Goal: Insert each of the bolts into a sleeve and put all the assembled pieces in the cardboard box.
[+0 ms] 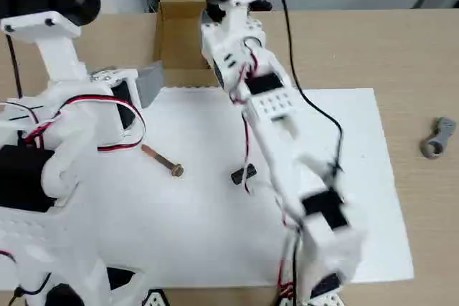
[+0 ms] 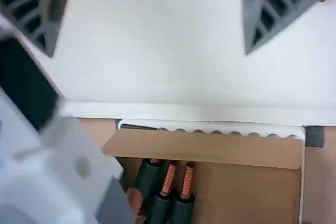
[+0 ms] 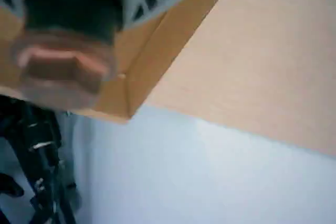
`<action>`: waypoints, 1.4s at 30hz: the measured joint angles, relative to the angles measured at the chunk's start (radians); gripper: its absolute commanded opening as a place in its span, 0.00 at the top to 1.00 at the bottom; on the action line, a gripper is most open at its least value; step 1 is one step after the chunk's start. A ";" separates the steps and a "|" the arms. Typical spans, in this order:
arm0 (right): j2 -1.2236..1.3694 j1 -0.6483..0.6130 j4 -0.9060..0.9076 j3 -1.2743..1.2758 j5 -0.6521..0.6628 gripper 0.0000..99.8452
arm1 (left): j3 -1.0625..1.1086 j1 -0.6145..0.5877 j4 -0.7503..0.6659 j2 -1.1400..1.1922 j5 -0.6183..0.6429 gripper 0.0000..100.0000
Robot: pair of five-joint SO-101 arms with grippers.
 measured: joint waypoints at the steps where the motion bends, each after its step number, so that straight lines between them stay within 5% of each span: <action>1: 0.072 0.002 0.000 -0.069 0.000 1.00 | 0.000 -0.003 0.003 0.000 0.000 0.79; 10: 0.580 0.017 0.000 -0.542 0.000 1.00 | 0.104 -0.020 0.003 0.002 0.000 0.79; 20: 0.666 0.018 0.069 -0.614 -0.066 0.86 | 0.221 -0.028 0.003 0.002 -0.021 0.79; 28: 0.666 0.020 0.095 -0.687 -0.092 0.86 | 0.361 -0.028 0.003 0.003 -0.414 0.79; 32: 0.666 0.023 0.138 -0.766 -0.092 0.86 | 0.434 -0.028 0.003 0.002 -0.717 0.79; 37: 0.666 0.051 0.385 -0.967 -0.092 0.86 | 0.557 -0.028 0.003 0.003 -1.135 0.79; 42: 0.666 0.137 0.689 -1.224 -0.092 0.86 | 0.595 -0.028 0.002 0.003 -1.341 0.79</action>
